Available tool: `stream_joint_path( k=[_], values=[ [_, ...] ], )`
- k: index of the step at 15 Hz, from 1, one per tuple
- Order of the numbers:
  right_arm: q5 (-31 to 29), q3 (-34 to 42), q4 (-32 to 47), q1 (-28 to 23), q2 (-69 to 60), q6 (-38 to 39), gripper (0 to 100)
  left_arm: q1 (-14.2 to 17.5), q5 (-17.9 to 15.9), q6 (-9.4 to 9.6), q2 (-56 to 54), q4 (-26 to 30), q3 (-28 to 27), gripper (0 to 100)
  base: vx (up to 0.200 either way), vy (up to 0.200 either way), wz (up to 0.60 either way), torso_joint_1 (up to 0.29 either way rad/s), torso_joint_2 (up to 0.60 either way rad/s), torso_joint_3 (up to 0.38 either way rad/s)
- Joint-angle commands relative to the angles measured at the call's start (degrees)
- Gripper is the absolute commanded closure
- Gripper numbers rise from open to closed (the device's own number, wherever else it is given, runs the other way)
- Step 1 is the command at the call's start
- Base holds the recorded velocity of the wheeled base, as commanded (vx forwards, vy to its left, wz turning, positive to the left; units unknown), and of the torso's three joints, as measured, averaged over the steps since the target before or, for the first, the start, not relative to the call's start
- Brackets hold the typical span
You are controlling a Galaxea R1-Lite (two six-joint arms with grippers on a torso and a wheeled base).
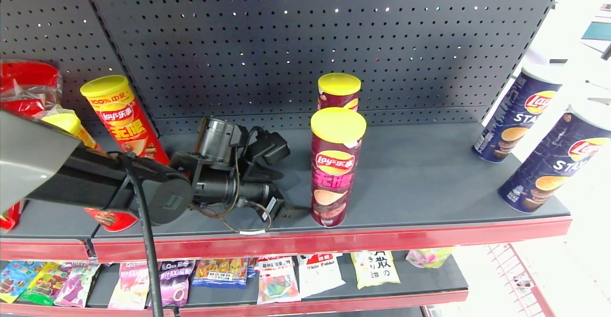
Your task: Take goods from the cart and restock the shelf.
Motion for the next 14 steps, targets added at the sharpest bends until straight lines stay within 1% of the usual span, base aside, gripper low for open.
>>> stream_joint_path(
  k=[1,6,9,14],
  values=[
    [0.04,0.0,0.0,-0.01,-0.02,-0.01,0,-0.06,-0.01,-0.01,-0.07,-0.08,-0.02,0,0.0,0.0,0.0,0.0,0.0,0.0],
    [0.04,0.0,0.0,-0.01,-0.02,-0.01,0,-0.15,-0.01,-0.01,-0.07,0.0,-0.02,0,0.0,0.0,0.0,0.0,0.0,0.0],
    [0.04,0.0,0.0,-0.01,-0.02,-0.01,0,-0.85,-0.01,-0.01,0.02,-0.08,-0.19,0,0.0,0.0,0.0,0.0,0.0,0.0],
    [-0.04,0.0,0.0,-0.01,-0.02,-0.01,0,-0.67,-0.01,-0.1,-0.07,-0.08,0.42,0,0.0,0.0,0.0,0.0,0.0,0.0]
  ],
)
